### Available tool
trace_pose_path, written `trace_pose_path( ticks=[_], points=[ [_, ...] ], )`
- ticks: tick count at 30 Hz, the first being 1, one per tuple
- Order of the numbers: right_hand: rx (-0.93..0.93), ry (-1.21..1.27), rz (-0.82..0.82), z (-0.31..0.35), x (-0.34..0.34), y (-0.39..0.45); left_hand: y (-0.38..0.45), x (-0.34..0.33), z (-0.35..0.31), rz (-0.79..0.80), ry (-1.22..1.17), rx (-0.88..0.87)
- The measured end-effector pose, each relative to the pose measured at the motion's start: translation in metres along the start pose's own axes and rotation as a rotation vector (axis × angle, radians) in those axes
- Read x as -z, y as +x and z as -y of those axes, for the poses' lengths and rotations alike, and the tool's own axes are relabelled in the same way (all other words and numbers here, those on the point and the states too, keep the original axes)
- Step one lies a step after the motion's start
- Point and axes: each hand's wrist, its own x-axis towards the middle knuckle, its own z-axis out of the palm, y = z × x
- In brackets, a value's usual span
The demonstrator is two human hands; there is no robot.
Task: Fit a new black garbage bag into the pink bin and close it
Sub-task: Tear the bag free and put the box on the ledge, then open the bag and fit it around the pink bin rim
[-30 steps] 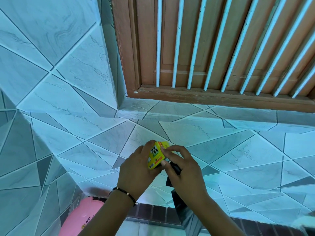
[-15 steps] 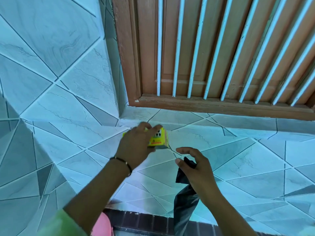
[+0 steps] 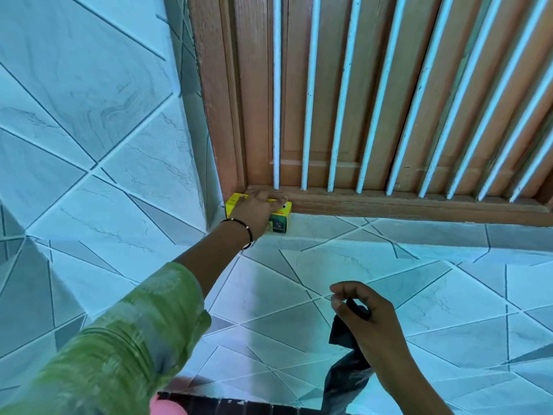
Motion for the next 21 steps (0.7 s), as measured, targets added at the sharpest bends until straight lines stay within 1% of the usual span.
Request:
trace_pose_path(
  ticks=[3,5,8,12,13,14,15,16,17,18,20,21],
  points=[
    [-0.017,0.008,-0.011,0.000,-0.001,0.002,-0.008,-0.011,0.000,-0.236,-0.150,0.026],
    [-0.039,0.070,0.011,0.003,-0.005,0.002,-0.012,-0.015,0.002,-0.333,-0.196,0.071],
    [-0.014,0.075,0.017,0.006,-0.011,0.003,-0.014,-0.022,0.004,-0.392,-0.207,0.095],
    [-0.015,0.103,-0.017,0.003,-0.019,0.007,-0.017,-0.022,-0.003,-0.364,-0.209,0.127],
    [-0.013,0.114,-0.029,0.004,-0.021,0.007,-0.021,-0.021,-0.008,-0.393,-0.220,0.141],
    [-0.002,0.119,-0.049,0.004,-0.022,0.006,-0.030,-0.019,-0.015,-0.456,-0.252,0.158],
    [0.008,0.108,-0.076,0.003,-0.024,0.006,-0.043,-0.016,-0.024,-0.539,-0.330,0.186],
    [0.010,0.092,-0.111,0.002,-0.025,0.006,-0.059,-0.015,-0.036,-0.590,-0.466,0.222],
    [0.004,0.084,-0.143,0.002,-0.027,0.006,-0.079,-0.012,-0.049,-0.561,-0.646,0.265],
    [-0.003,0.082,-0.161,0.003,-0.029,0.007,-0.100,-0.009,-0.062,-0.432,-0.826,0.306],
    [-0.022,0.104,-0.172,0.002,-0.031,0.006,-0.138,-0.010,-0.086,-0.055,-1.128,0.353],
    [-0.026,0.120,-0.169,0.003,-0.033,0.006,-0.152,-0.011,-0.096,0.082,-1.214,0.371]
  ],
)
